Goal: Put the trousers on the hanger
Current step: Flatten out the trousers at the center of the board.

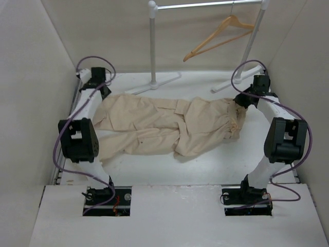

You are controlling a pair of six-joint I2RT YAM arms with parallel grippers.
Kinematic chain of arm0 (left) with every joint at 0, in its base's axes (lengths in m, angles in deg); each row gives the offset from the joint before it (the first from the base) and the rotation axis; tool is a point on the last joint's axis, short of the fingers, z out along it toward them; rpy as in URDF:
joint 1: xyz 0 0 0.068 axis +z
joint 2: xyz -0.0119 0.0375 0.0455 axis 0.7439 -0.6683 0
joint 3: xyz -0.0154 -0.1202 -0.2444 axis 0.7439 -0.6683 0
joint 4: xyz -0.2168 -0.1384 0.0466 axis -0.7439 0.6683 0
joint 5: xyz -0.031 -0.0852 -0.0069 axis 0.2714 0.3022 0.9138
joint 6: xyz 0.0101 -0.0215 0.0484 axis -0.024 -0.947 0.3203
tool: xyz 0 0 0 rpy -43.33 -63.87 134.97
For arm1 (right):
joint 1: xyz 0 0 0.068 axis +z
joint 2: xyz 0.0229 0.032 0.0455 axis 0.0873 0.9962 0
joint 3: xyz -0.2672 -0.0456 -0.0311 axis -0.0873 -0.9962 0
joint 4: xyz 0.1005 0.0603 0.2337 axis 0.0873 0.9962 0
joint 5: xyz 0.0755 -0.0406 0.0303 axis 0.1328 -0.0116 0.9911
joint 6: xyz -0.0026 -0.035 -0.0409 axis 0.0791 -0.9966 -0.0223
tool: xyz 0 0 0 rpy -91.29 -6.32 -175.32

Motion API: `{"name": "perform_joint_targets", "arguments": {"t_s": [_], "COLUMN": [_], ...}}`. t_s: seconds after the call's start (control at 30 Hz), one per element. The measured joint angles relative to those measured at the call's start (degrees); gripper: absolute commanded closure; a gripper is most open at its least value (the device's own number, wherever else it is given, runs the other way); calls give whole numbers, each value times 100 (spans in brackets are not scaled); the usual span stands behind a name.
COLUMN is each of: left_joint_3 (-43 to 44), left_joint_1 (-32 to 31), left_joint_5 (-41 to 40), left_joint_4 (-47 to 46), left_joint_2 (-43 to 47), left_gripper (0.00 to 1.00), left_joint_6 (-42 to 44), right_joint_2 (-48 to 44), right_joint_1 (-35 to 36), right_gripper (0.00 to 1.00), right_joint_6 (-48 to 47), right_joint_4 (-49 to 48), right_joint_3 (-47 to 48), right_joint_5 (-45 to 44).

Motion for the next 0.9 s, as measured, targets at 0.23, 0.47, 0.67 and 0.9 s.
{"name": "perform_joint_targets", "arguments": {"t_s": [0.23, 0.47, 0.67, 0.9], "left_joint_3": [-2647, -4033, -4621, -5204], "left_joint_1": [-2688, -2232, -1388, -911], "left_joint_5": [11, -125, 140, 623], "left_joint_4": [-219, 1086, 1856, 1657], "left_joint_2": [2527, 5167, 6052, 5519], "left_gripper": [44, 42, 41, 40], "left_joint_6": [-398, -1060, -1467, -1639], "right_joint_2": [407, -1523, -4050, -4356], "right_joint_1": [-660, -455, -46, -334], "right_gripper": [39, 64, 86, 42], "right_joint_6": [839, 660, 643, 483], "right_joint_4": [-83, -170, 90, 516], "right_joint_3": [140, -1510, -3215, -4308], "right_joint_5": [586, 52, -625, -787]}}
